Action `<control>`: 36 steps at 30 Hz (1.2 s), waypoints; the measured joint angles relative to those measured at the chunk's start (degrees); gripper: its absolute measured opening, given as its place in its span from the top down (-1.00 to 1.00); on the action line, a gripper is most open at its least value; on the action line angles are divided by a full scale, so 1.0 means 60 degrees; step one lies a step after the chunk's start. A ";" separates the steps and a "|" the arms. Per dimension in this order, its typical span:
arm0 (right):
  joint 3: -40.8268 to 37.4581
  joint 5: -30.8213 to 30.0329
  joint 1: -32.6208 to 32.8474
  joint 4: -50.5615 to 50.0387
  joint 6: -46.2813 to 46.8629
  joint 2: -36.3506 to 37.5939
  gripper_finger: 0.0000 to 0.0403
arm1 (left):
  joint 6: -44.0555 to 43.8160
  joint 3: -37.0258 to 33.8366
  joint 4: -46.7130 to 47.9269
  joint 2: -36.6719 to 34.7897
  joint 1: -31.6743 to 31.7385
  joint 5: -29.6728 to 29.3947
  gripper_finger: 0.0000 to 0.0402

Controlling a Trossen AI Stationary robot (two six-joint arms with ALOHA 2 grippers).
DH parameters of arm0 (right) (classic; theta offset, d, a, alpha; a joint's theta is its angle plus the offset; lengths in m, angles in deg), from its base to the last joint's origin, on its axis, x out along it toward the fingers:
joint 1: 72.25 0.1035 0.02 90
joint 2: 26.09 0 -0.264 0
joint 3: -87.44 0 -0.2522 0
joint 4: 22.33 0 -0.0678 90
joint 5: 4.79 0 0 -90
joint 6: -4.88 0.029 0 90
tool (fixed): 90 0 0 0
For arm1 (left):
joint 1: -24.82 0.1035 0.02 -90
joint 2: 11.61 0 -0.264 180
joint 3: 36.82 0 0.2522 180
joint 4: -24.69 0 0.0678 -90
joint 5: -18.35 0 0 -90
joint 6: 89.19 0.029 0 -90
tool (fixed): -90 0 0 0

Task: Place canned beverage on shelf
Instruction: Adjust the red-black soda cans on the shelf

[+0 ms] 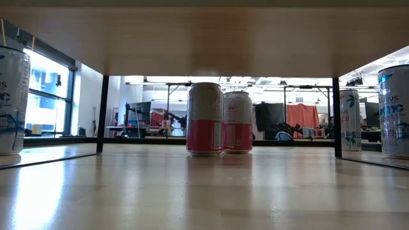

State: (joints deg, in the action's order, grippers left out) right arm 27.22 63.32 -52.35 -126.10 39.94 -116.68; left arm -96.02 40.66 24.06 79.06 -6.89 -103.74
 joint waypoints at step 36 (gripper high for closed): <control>0.0007 0.0645 -0.0259 0.0015 0.0105 0.0007 1.00 | 0.0010 0.0000 -0.0003 0.0000 -0.0040 0.0000 -0.27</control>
State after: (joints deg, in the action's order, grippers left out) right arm 27.26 67.19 -53.90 -126.02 40.57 -116.63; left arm -95.95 40.66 24.04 79.06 -7.13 -103.74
